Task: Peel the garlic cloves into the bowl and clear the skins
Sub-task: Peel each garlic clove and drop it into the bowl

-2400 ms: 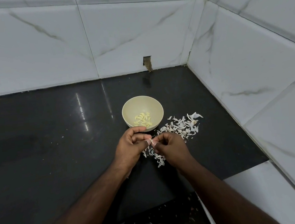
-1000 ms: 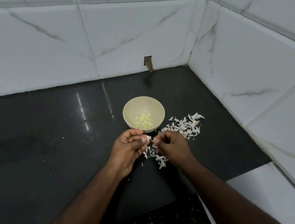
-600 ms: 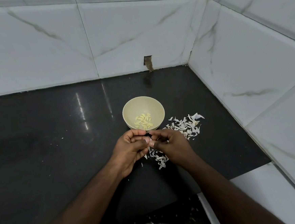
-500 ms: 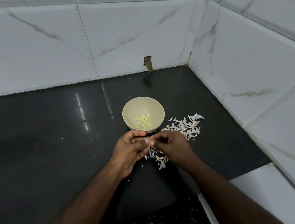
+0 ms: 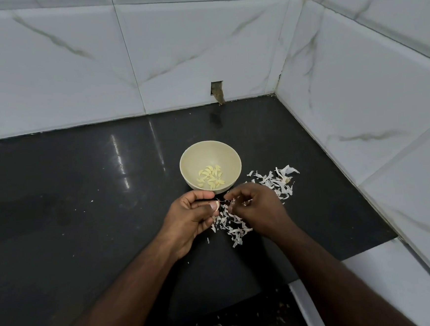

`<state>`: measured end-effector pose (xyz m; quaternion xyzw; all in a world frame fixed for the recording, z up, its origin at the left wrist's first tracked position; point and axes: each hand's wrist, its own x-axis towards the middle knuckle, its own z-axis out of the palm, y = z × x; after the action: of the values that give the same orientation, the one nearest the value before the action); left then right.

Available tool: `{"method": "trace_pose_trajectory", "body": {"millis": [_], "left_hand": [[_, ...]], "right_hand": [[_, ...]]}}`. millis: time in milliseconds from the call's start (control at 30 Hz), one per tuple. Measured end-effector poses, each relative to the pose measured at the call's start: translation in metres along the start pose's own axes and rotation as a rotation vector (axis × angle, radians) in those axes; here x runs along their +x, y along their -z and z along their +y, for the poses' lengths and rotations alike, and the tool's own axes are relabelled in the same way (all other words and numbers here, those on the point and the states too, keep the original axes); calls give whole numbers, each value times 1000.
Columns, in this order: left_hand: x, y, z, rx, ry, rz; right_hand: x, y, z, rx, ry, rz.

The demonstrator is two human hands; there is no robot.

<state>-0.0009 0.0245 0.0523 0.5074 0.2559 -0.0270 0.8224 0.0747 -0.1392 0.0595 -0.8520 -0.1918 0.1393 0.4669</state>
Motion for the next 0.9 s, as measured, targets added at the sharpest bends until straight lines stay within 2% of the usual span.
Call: {"method": "trace_pose_trajectory", "body": {"millis": [133, 333, 633, 800, 900], "left_hand": [[-1, -3, -1, 77, -13, -29], [-4, -3, 0, 133, -23, -40], [-5, -2, -2, 113, -64, -22], [-3, -2, -2, 154, -142, 50], [-3, -2, -3, 171, -175, 55]], "right_hand": [[0, -3, -5, -66, 94, -104], [0, -1, -3, -8, -23, -28], [-2, 1, -5, -11, -15, -108], [-1, 4, -3, 116, -58, -26], [0, 3, -6, 107, -23, -109]]}}
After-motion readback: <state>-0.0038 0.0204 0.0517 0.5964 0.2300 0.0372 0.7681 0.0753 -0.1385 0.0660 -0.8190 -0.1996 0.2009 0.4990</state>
